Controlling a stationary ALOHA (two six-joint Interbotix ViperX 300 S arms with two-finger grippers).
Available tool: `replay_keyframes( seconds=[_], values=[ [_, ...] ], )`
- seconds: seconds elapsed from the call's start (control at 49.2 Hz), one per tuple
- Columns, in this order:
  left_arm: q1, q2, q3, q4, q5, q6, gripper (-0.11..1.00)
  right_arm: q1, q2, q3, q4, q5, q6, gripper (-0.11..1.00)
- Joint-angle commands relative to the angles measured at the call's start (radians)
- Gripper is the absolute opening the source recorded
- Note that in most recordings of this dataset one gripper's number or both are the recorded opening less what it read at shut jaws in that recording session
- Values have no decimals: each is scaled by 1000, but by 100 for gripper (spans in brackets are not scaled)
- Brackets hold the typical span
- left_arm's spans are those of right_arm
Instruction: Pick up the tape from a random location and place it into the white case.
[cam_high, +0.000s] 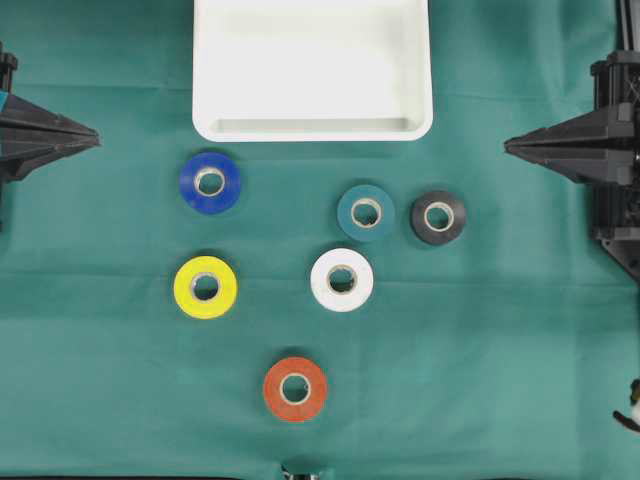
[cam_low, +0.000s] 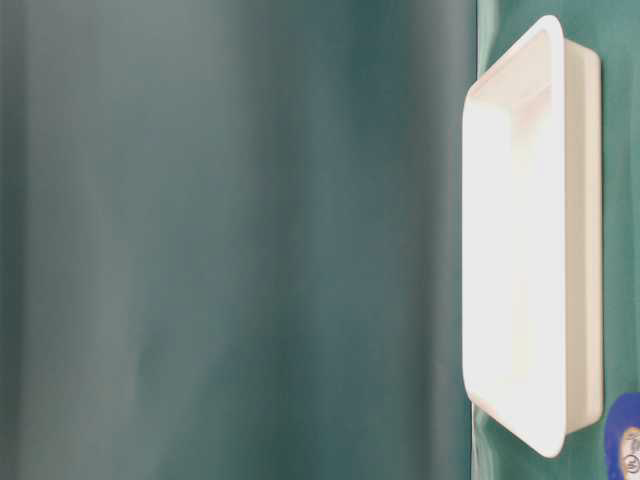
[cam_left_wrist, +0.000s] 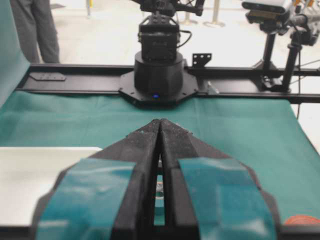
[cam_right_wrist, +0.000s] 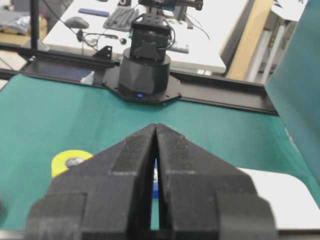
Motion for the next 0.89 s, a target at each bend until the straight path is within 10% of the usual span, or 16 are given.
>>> replay_keyframes(
  seconds=[0.0, 0.529, 0.671, 0.874],
  values=[
    [2, 11, -15, -5, 64, 5, 2, -8, 9, -29, 2, -3, 2, 0],
    [2, -2, -23, -5, 141, 9, 10, -9, 28, -77, -2, 160, 3, 1],
    [2, -2, -23, -5, 137, 6, 37, -9, 28, -77, -2, 161, 3, 7],
    [2, 0, -23, -5, 132, 3, 92, -11, 32, -77, 0, 164, 5, 63]
  ],
)
